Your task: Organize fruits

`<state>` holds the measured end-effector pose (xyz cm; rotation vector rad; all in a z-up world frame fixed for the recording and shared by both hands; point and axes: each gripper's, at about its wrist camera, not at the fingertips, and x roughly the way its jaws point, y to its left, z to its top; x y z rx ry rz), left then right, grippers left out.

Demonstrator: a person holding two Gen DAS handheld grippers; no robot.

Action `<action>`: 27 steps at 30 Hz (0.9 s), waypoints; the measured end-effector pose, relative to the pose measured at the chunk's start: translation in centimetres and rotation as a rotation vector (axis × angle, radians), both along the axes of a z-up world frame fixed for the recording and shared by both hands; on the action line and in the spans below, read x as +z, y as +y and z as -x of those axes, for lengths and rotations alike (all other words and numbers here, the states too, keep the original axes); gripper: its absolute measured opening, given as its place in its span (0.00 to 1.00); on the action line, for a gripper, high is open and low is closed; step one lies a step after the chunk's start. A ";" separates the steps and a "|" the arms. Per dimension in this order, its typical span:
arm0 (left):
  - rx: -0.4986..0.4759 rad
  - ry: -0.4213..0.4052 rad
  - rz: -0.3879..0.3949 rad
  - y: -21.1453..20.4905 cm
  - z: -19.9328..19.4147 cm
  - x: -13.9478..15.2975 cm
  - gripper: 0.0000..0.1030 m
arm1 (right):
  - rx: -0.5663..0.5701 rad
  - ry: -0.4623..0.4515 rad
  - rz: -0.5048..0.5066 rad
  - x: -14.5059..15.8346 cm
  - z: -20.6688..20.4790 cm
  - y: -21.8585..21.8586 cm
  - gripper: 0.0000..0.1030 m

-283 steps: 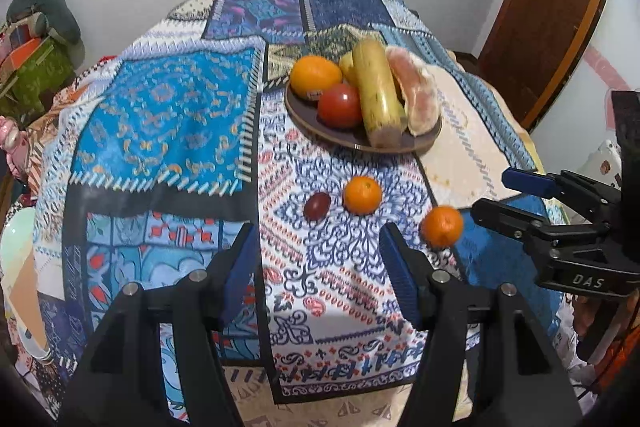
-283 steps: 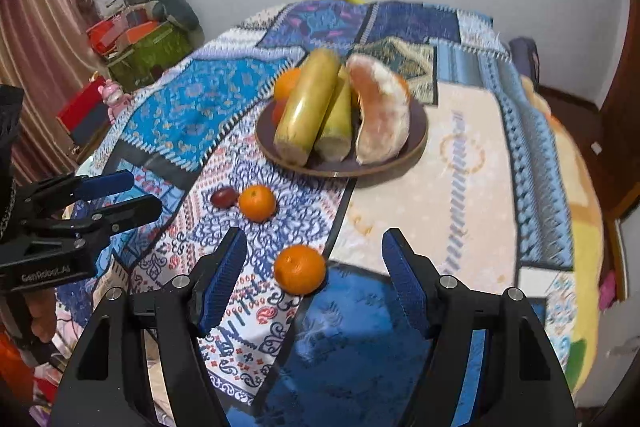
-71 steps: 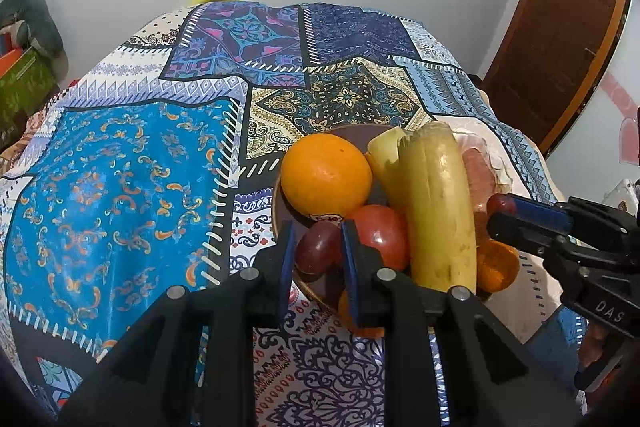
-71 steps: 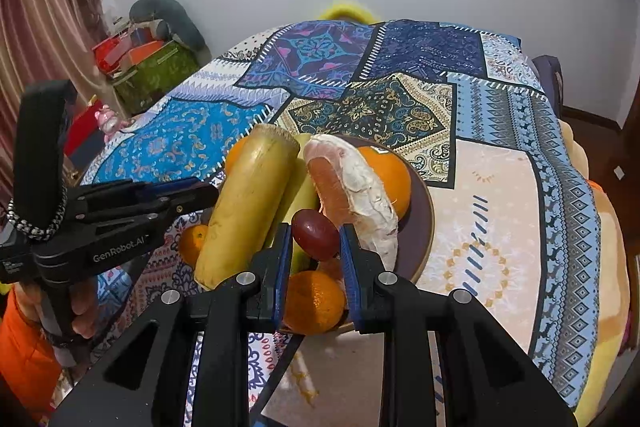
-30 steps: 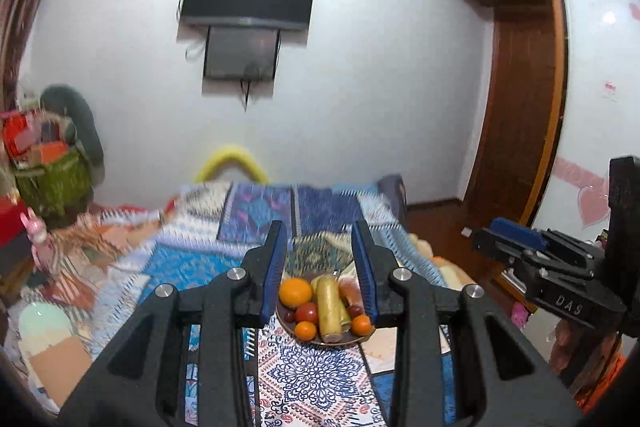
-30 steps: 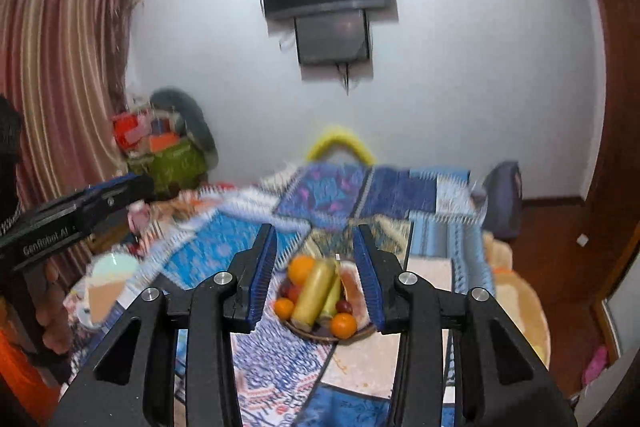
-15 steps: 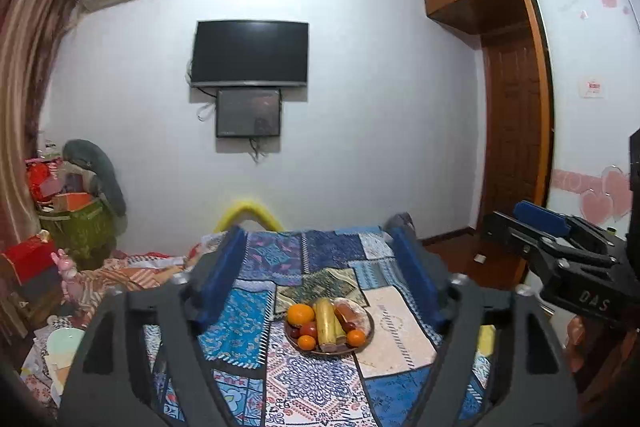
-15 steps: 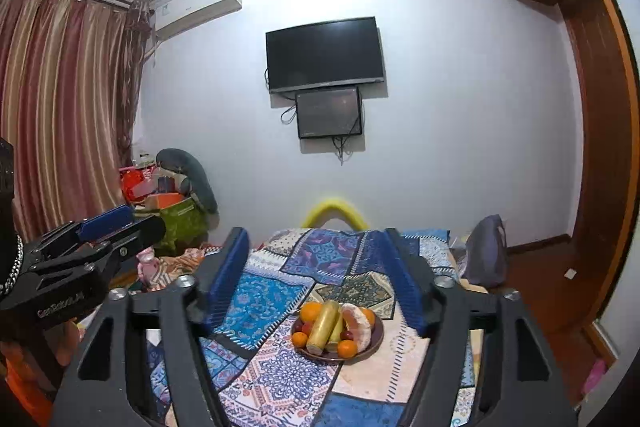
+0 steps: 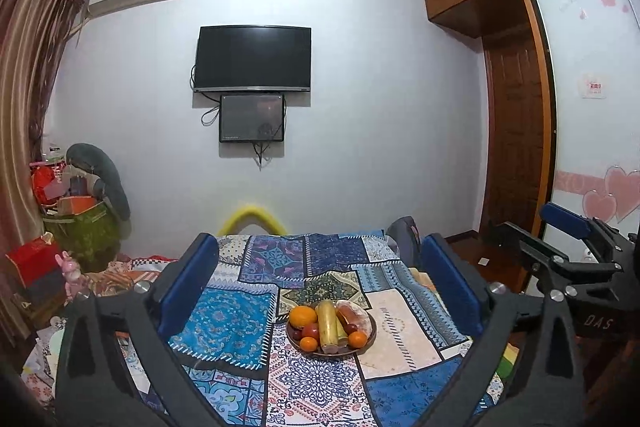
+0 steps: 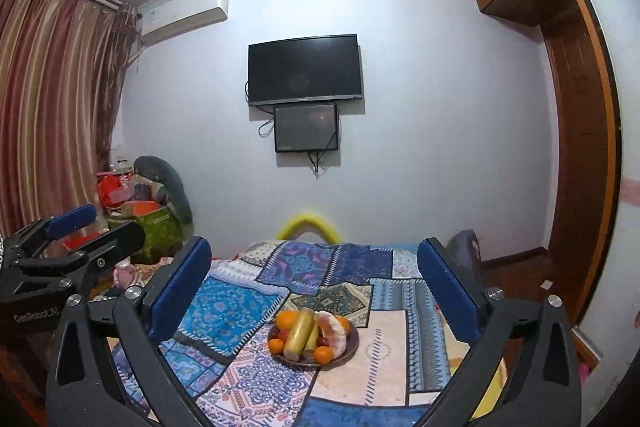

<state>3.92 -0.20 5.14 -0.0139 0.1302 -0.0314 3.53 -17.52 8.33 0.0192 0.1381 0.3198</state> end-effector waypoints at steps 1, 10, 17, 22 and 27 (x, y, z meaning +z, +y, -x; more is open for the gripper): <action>-0.001 0.002 0.002 0.1 -0.1 -0.1 1.00 | -0.002 0.000 0.000 0.0 0.0 0.0 1.00; -0.006 0.010 0.009 0.2 -0.2 -0.2 1.00 | -0.001 0.005 0.001 -0.3 0.8 -0.7 1.00; -0.007 0.014 0.014 0.4 -0.4 -0.3 1.00 | -0.002 0.004 0.004 -0.1 0.8 -0.7 1.00; -0.006 0.016 0.008 0.3 -0.4 -0.4 1.00 | -0.003 0.004 0.002 0.0 0.8 -0.7 1.00; -0.007 0.016 0.012 0.3 -0.5 -0.4 1.00 | -0.003 0.003 0.002 0.1 0.8 -0.7 1.00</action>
